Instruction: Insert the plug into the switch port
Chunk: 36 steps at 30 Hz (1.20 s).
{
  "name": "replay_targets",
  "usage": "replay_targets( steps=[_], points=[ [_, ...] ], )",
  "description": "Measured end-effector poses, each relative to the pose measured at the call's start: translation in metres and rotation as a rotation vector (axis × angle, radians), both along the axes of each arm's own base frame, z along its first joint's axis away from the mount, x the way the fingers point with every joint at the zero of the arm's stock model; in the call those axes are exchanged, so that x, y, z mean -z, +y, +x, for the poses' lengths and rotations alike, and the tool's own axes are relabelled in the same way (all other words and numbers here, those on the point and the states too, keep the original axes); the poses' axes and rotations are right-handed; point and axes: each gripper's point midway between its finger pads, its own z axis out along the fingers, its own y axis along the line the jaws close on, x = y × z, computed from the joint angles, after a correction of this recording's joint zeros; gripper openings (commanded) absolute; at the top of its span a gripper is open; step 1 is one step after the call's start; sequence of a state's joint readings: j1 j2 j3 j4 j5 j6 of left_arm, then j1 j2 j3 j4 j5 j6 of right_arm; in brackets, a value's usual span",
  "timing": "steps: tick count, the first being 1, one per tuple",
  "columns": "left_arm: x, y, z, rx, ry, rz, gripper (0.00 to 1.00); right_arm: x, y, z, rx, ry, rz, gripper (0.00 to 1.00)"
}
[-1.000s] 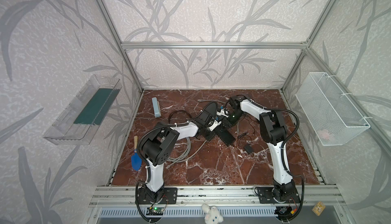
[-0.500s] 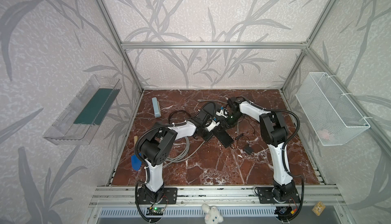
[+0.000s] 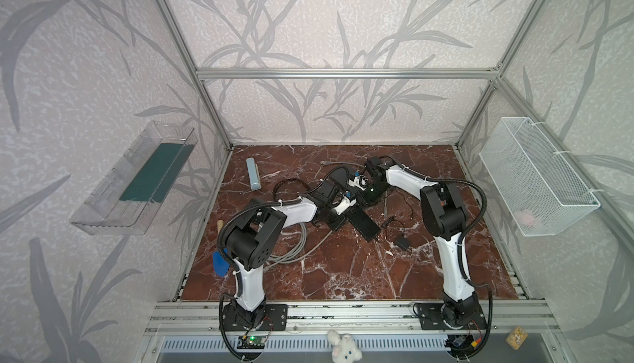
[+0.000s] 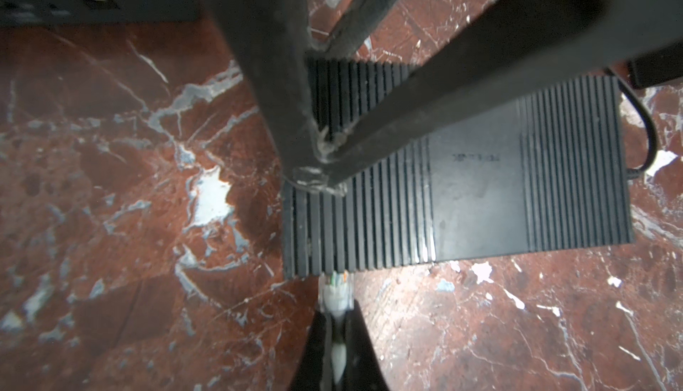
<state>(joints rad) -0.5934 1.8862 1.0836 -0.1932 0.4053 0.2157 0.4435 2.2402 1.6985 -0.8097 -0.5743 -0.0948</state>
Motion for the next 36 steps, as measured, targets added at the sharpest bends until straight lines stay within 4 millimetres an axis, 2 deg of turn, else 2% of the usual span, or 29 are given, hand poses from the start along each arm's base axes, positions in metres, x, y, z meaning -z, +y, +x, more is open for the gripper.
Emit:
replay_targets(
  steps=[4, 18, 36],
  points=[
    [0.000, 0.002, -0.002, -0.004, 0.008, 0.006, 0.06, -0.001, -0.001, -0.003, -0.018, -0.066, 0.008, 0.38],
    [0.001, 0.009, -0.005, -0.008, 0.060, 0.015, 0.06, -0.004, 0.014, -0.005, -0.168, -0.189, 0.075, 0.36],
    [0.000, 0.014, -0.007, -0.002, 0.089, 0.023, 0.08, -0.005, 0.015, -0.005, -0.167, -0.182, 0.093, 0.35]
  ],
)
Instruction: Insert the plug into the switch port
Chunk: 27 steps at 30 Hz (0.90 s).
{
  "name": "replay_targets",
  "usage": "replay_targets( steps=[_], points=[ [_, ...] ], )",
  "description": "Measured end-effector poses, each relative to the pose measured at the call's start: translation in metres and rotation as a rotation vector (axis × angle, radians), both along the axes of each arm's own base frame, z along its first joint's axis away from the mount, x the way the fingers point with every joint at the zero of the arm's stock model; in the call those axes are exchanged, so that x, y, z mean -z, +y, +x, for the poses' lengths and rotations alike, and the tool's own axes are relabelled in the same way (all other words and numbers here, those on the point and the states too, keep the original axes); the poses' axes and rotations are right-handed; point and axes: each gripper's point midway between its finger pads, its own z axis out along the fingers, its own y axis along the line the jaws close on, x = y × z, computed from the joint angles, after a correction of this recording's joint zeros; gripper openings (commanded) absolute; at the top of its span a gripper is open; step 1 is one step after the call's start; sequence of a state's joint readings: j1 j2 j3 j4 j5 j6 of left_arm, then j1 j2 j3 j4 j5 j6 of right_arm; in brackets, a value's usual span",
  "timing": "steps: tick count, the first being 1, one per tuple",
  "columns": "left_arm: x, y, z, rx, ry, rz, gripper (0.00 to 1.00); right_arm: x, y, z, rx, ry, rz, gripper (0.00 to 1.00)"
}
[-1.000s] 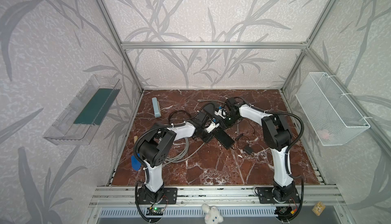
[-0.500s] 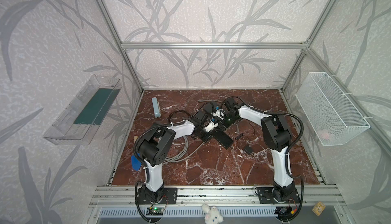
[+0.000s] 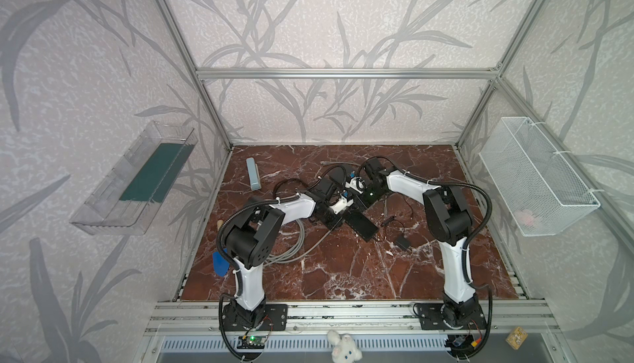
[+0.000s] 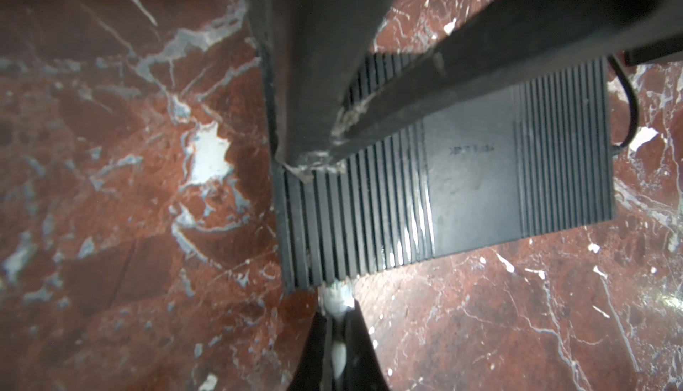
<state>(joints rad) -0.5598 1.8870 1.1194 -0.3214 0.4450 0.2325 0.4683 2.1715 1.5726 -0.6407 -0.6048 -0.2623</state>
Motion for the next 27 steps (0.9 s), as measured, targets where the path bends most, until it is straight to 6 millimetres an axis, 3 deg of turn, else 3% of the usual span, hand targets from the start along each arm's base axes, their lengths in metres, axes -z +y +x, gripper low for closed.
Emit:
replay_targets(
  steps=[12, 27],
  points=[
    [0.001, 0.001, -0.002, -0.016, 0.023, -0.017, 0.08, 0.000, 0.004, -0.003, -0.026, -0.002, 0.034, 0.34],
    [0.002, -0.005, 0.003, -0.087, 0.108, -0.068, 0.08, -0.002, 0.014, 0.008, -0.053, -0.063, 0.089, 0.31]
  ],
)
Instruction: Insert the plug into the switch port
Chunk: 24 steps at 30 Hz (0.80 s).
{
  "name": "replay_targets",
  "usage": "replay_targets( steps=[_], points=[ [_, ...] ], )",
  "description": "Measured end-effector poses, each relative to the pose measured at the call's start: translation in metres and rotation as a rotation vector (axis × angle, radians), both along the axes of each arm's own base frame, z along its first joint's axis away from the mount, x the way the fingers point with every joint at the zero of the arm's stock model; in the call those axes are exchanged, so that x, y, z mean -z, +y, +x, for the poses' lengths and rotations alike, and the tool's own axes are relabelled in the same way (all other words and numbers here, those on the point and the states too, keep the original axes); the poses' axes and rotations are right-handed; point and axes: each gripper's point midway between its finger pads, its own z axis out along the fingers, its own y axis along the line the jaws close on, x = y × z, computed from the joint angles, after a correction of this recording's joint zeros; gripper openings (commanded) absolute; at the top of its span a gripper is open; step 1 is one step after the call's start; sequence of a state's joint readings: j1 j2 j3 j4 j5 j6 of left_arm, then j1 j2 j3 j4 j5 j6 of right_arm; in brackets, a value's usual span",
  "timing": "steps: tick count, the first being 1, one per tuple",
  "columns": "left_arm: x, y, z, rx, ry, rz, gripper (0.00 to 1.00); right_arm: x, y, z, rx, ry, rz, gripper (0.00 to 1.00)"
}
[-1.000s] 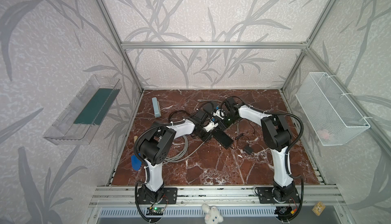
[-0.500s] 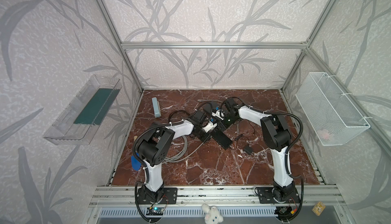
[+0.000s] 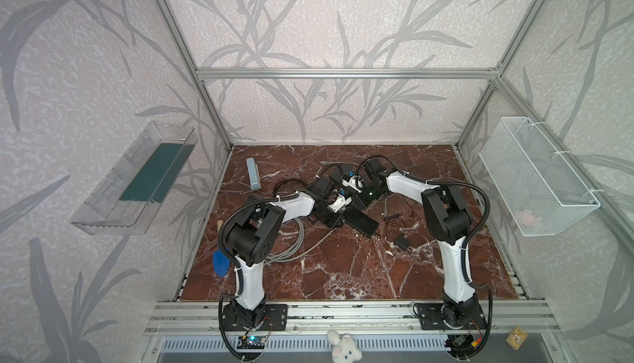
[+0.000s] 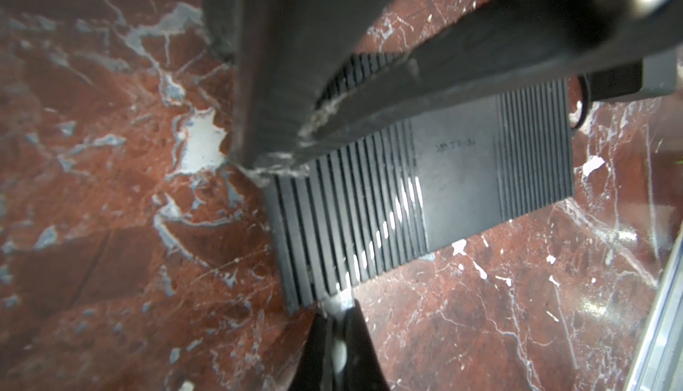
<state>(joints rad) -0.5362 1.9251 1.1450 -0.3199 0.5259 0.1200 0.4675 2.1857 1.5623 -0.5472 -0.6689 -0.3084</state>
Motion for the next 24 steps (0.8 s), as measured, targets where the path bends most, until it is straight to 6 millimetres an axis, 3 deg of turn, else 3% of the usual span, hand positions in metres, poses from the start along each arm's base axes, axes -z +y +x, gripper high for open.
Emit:
replay_targets(
  steps=[7, 13, 19, 24],
  points=[
    [-0.001, -0.002, 0.007, -0.039, -0.010, -0.012, 0.17, 0.001, -0.005, 0.008, 0.059, 0.024, 0.018, 0.39],
    [-0.007, -0.006, 0.018, -0.067, -0.086, -0.010, 0.27, -0.001, -0.021, 0.018, 0.166, 0.099, 0.011, 0.45],
    [-0.041, -0.002, 0.031, -0.107, -0.201, -0.038, 0.39, -0.004, -0.029, 0.014, 0.224, 0.200, 0.031, 0.50],
    [-0.060, 0.008, 0.039, -0.148, -0.248, -0.030, 0.41, -0.007, -0.036, 0.019, 0.271, 0.233, 0.030, 0.51]
  ],
)
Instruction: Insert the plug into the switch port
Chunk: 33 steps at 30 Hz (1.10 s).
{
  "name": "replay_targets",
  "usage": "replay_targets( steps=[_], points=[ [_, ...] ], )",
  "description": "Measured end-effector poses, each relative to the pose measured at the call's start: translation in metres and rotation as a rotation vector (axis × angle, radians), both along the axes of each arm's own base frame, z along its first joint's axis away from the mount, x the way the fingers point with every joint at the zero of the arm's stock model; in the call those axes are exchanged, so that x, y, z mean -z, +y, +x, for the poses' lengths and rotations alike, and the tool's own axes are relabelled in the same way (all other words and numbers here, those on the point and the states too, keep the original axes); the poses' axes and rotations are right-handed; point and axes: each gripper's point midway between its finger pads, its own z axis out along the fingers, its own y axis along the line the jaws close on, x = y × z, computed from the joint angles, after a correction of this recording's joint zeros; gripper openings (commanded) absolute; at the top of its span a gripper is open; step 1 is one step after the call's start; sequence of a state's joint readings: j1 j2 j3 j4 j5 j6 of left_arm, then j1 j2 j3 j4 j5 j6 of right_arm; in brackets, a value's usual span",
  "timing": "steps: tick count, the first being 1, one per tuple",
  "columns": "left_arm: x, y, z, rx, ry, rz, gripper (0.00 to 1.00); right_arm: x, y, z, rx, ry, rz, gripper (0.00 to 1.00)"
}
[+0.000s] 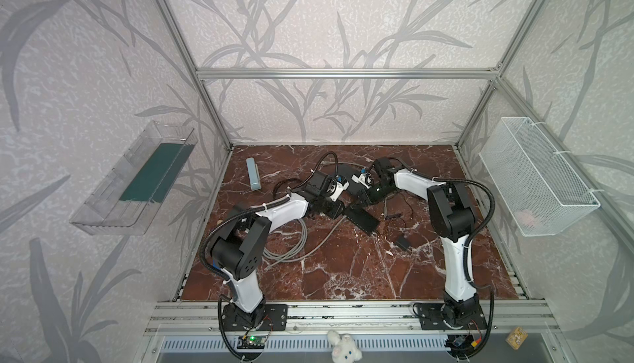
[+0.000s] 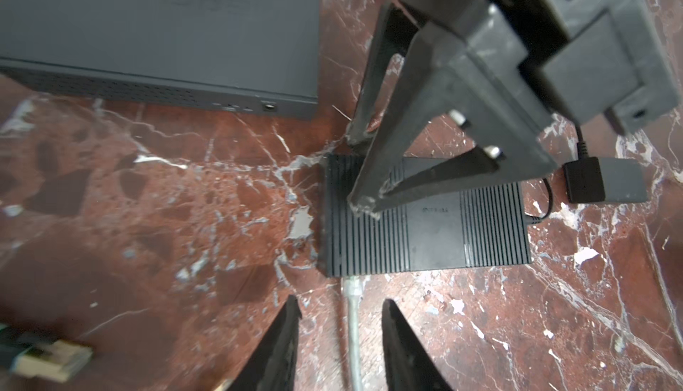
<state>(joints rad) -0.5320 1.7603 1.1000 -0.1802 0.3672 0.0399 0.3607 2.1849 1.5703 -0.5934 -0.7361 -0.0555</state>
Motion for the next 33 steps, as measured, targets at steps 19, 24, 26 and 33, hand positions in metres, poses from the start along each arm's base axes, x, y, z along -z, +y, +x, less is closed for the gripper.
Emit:
replay_targets(
  steps=[19, 24, 26, 33],
  points=[
    [-0.001, 0.109, 0.013, 0.070, -0.046, 0.473, 0.45, -0.043, -0.024, -0.003, 0.119, -0.036, 0.019, 0.53],
    [0.008, 0.113, 0.020, 0.163, -0.023, 0.516, 0.44, -0.042, -0.020, -0.007, 0.111, -0.027, 0.016, 0.53],
    [0.018, 0.112, 0.020, 0.203, 0.003, 0.528, 0.44, -0.041, -0.019, -0.009, 0.107, -0.023, 0.013, 0.53],
    [0.051, 0.113, 0.004, 0.313, 0.117, 0.557, 0.43, -0.037, -0.020, -0.013, 0.096, -0.020, -0.010, 0.53]
  ],
)
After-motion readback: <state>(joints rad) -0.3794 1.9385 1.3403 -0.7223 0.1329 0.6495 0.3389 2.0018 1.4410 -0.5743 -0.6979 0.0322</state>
